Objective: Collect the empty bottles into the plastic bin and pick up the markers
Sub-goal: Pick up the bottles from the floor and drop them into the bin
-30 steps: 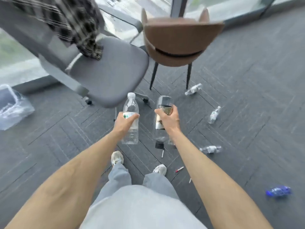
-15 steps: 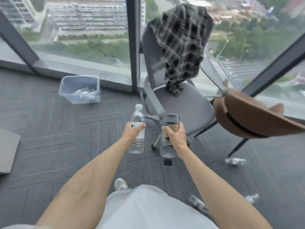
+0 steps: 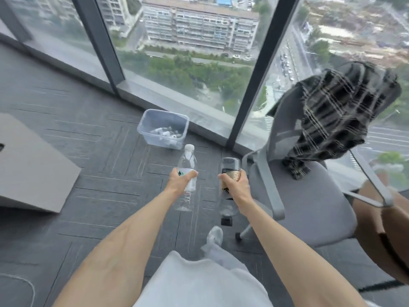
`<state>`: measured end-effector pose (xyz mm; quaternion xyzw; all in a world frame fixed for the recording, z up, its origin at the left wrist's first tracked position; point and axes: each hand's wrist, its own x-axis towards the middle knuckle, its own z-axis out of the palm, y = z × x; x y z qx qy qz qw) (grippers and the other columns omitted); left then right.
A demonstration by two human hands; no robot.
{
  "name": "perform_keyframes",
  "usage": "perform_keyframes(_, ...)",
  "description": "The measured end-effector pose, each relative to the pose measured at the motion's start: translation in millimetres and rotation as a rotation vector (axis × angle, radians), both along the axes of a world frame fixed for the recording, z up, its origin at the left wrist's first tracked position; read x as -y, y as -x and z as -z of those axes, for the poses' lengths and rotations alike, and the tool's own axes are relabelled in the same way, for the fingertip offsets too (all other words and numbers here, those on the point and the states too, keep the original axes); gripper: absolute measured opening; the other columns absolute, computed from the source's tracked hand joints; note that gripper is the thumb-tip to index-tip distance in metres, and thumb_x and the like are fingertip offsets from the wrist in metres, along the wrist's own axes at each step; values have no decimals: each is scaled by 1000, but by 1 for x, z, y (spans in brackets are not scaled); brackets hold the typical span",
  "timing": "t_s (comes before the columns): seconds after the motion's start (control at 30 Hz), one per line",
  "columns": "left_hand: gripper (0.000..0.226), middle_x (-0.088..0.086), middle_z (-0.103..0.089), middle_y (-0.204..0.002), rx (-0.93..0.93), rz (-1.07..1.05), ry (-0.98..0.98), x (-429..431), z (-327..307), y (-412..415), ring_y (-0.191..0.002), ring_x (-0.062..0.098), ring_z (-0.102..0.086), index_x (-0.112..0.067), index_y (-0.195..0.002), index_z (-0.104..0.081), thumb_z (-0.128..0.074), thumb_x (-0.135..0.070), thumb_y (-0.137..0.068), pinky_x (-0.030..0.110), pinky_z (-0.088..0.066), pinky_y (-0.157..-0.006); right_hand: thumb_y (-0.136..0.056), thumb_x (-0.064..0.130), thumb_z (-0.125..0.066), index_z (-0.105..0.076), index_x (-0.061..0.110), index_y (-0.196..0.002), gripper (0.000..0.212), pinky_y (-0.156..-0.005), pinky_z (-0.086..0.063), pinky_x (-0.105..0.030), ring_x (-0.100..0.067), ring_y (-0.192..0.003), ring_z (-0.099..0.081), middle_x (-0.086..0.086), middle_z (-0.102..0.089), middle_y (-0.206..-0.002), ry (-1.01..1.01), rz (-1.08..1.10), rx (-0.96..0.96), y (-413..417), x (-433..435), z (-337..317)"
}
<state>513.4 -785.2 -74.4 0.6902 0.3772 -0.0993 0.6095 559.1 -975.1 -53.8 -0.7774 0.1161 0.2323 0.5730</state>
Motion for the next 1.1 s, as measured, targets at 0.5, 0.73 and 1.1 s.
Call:
perform_keyframes(0.5,73,8,-55,-121,-20,-399,-11,-158,-21,-118,-111,28,-54,-19,-128,-43,-69,-54,-69,39,-45,-90,-60,46,-76,-48,27,-126,74,-78,-61,-48,-22,-91,-68,-5,-66,-103,15,-369,-44,-209,-201,13)
perform_keyframes(0.73,50,6,-59,-118,-22,-427,-2,-264,4,-149,-105,23,-55,-22,-116,-50,-71,-46,-77,33,-44,-78,-74,32,-78,-49,19,-124,60,-69,-61,-37,-18,-79,-66,-6,-66,-99,-1,-379,-43,-256,-306,20)
perform_keyframes(1.1,67,8,-56,-120,-84,-179,9,-396,12,-252,-107,24,-54,-15,-129,-44,-70,-50,-78,34,-41,-83,-80,31,-76,-54,14,-116,46,-64,-50,-29,-18,-73,-59,-8,-66,-93,-37,-84,-121,-327,-398,19)
